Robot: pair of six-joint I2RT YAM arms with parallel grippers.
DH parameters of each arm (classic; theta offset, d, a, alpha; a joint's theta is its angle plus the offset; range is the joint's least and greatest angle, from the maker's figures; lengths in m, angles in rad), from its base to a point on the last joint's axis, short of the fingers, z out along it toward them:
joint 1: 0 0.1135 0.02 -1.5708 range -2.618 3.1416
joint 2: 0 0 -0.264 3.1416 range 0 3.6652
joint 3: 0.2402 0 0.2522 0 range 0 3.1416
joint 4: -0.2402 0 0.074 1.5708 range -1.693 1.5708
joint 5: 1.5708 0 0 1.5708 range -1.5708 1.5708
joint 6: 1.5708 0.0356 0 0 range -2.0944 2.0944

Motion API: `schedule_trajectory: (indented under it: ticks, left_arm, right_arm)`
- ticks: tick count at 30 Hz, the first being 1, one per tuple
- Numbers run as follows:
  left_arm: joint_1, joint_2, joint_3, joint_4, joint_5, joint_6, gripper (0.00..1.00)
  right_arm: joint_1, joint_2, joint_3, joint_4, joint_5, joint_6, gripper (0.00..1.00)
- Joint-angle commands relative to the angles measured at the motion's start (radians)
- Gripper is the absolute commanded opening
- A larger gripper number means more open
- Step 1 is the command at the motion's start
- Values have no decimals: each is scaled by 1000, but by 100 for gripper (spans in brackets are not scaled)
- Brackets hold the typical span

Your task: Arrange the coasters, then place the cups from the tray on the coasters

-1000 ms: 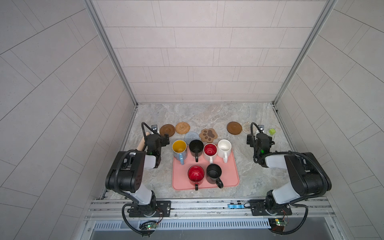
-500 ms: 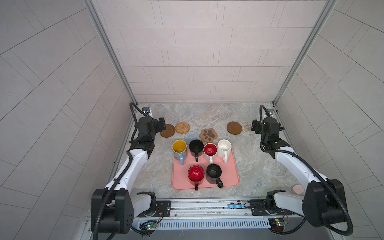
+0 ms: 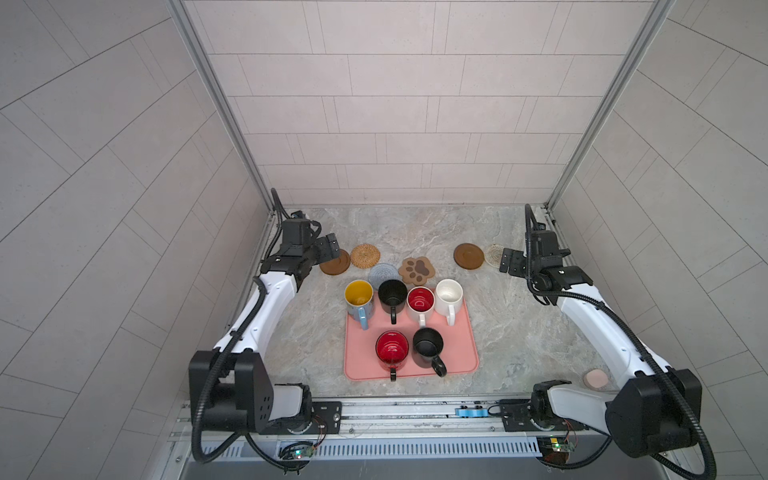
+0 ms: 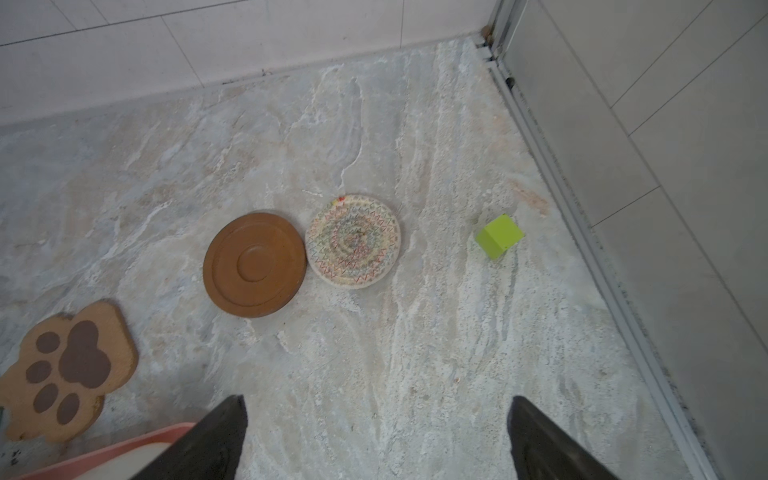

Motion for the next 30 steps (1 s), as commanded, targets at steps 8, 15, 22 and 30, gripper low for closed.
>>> schedule_trajectory:
  ticks: [8, 15, 22, 30]
  left_arm:
    - [-19, 255, 184, -155, 133, -110, 100]
    - [-34, 402, 278, -180, 190, -160, 100]
    - [-40, 496, 328, -174, 214, -171, 100]
    - [-41, 583, 387, -192, 209, -152, 100]
  right_arm:
    - [41, 134, 69, -16, -174, 115, 100]
    - [79, 205, 130, -68, -150, 136, 99]
    - [83, 227, 130, -68, -150, 197, 99]
    - [84, 237, 128, -55, -156, 231, 100]
